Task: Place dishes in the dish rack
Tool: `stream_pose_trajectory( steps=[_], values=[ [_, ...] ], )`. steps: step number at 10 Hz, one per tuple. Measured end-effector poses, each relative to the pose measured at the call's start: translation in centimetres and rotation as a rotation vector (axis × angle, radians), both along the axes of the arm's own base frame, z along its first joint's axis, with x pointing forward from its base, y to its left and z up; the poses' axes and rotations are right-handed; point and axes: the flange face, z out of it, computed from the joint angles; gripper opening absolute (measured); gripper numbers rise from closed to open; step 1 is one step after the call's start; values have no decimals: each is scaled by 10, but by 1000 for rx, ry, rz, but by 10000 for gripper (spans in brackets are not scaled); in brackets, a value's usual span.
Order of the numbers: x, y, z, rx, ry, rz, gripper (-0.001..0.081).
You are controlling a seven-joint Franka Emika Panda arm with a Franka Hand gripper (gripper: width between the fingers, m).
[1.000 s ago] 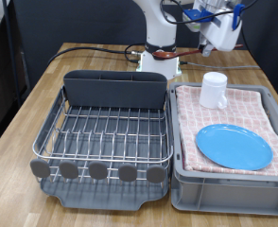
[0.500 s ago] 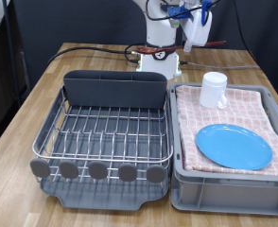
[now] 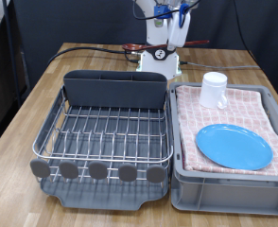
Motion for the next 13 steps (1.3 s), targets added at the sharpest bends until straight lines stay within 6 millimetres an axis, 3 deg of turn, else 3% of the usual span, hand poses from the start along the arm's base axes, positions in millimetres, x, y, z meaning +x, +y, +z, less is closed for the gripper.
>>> stream_pose_trajectory(
  steps=[6, 13],
  values=[
    [-10, -50, -12, 96, -56, 5, 90],
    [-16, -76, -32, 383, -62, -5, 90]
  ],
)
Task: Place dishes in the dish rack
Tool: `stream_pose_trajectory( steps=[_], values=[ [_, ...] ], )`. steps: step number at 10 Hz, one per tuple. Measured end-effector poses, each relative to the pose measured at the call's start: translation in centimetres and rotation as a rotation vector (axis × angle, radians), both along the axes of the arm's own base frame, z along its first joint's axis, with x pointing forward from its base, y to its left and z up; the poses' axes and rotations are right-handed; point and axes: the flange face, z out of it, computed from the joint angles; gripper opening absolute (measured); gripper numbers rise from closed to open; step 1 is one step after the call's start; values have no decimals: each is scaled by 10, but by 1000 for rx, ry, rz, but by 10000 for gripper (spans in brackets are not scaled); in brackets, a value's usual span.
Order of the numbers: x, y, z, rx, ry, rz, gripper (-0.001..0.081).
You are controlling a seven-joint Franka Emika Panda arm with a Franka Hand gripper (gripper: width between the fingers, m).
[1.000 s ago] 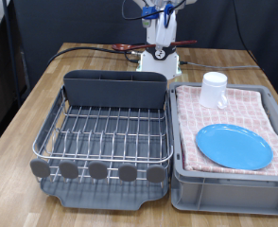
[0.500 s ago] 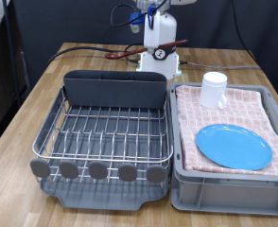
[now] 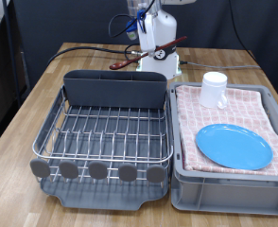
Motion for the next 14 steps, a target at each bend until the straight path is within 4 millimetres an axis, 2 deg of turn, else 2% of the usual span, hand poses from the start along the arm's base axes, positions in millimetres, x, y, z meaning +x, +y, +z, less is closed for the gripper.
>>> stream_pose_trajectory(
  steps=[8, 14],
  values=[
    [-1, -28, -41, 133, 13, -1, 90],
    [-2, -46, -54, 94, 15, -31, 90]
  ],
)
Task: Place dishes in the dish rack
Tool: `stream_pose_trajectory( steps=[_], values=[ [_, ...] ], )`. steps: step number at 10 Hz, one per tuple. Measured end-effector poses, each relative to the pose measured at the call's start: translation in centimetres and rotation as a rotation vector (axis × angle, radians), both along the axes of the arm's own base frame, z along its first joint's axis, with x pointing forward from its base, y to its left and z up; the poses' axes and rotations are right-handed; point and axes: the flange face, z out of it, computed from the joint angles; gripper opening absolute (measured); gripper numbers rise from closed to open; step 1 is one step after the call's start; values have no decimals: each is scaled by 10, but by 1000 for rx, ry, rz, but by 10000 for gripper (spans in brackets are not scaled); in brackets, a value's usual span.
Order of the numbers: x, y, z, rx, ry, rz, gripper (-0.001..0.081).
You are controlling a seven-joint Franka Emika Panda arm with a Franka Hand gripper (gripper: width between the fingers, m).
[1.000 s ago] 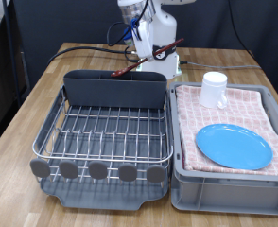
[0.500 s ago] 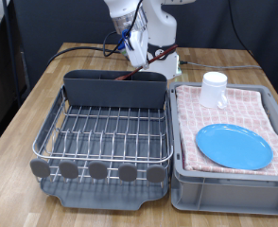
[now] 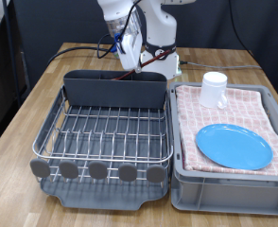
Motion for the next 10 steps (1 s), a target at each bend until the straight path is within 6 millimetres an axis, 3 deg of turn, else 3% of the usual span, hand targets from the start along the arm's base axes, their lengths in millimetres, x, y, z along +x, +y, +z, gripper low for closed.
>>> stream_pose_trajectory(
  steps=[6, 8, 9, 10],
  values=[
    [0, -9, -3, -101, 31, 21, 124],
    [2, -10, 1, -185, 43, 18, 475],
    [5, -8, 5, -232, 44, 18, 475],
    [8, -4, 10, -282, 43, 22, 639]
  ],
)
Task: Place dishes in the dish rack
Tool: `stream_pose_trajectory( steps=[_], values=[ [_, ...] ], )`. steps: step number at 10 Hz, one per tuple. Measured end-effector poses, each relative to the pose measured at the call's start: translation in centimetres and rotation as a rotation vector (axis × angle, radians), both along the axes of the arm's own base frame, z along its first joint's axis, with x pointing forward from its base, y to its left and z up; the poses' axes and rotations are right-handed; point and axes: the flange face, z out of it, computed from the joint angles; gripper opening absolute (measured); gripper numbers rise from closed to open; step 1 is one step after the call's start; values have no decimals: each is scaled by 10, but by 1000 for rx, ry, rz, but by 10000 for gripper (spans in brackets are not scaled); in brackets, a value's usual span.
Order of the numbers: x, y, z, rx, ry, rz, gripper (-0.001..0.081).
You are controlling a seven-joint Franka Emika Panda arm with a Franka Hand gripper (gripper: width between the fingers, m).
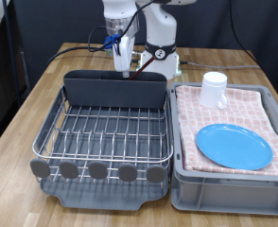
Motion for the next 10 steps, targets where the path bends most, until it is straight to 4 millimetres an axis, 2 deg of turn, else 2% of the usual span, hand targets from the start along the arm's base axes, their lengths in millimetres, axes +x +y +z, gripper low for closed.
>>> stream_pose_trajectory(
  steps=[1, 2, 3, 7, 10],
  values=[
    [4, 5, 7, -55, -8, 7, 639],
    [8, 14, 17, -103, -18, 13, 761],
    [11, 23, 29, -131, -22, 21, 792],
    [22, 59, 83, -182, -27, 96, 802],
    [38, 97, 117, -159, -56, 215, 802]
  ],
)
